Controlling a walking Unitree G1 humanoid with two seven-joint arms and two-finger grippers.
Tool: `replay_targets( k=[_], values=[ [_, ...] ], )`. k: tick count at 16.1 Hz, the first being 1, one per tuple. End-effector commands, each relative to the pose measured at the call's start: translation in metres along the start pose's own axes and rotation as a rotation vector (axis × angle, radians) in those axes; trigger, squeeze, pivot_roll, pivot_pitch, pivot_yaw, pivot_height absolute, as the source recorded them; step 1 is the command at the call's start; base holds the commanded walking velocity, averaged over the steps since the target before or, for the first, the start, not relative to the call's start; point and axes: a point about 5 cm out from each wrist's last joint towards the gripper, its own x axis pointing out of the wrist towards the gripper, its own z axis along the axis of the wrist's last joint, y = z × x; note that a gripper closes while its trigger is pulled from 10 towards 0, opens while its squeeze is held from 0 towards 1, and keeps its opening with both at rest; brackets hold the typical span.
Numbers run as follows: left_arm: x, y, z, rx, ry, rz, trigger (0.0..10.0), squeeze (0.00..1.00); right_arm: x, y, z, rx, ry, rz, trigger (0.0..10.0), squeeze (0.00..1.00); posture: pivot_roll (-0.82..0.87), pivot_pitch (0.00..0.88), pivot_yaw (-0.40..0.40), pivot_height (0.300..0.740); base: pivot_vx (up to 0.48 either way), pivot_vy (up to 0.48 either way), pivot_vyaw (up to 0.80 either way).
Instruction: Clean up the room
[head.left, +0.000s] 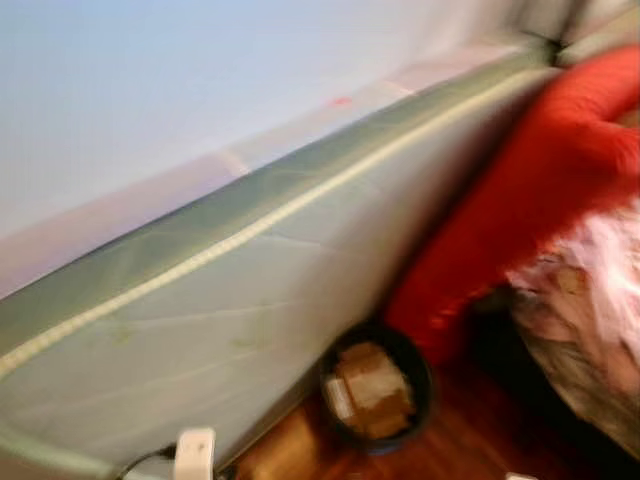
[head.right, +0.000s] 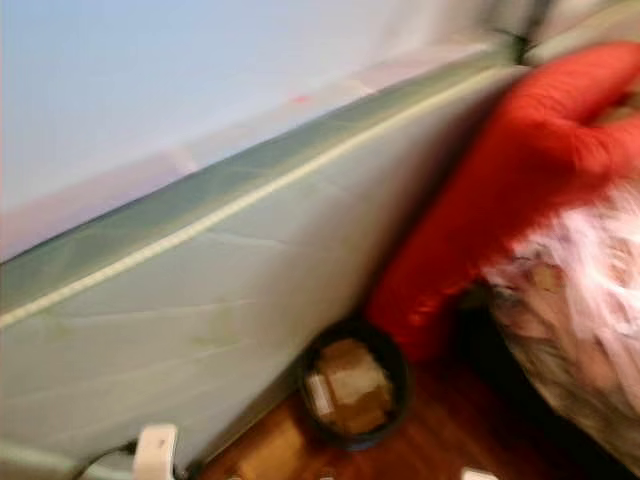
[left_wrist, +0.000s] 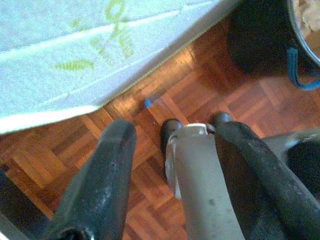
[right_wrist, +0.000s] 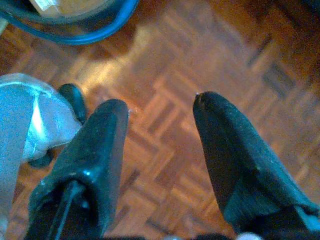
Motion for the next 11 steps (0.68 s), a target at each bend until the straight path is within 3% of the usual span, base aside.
replay_targets(
  k=[1, 6, 9, 11],
  values=[
    [-0.0036, 0.0381, -0.0038, 0.113, 0.133, 0.092, 10.0, 0.0, 0.0248, 0.0359, 0.0741, 0.029, -0.035, 0.063, 10.0, 0.0, -0.03, 0.0, 0.0, 0.74, 0.0, 0.0, -0.79],
    [-0.0033, 0.038, -0.0025, 0.109, 0.124, 0.094, 10.0, 0.0, 0.0249, 0.0362, 0.0746, 0.033, -0.034, 0.064, 10.0, 0.0, -0.03, 0.0, 0.0, 0.74, 0.0, 0.0, -0.79],
    [-0.0032, 0.0384, -0.0014, 0.123, 0.119, 0.096, 10.0, 0.0, 0.0249, 0.0367, 0.0758, 0.047, -0.05, 0.065, 10.0, 0.0, -0.03, 0.0, 0.001, 0.74, 0.0, 0.0, 0.0],
    [-0.0034, 0.0388, -0.0011, 0.078, 0.101, 0.113, 10.0, 0.0, 0.0248, 0.0375, 0.077, 0.085, -0.074, 0.071, 10.0, 0.0, -0.03, 0.0, 0.001, 0.74, 0.0, -0.298, 0.0]
  ],
)
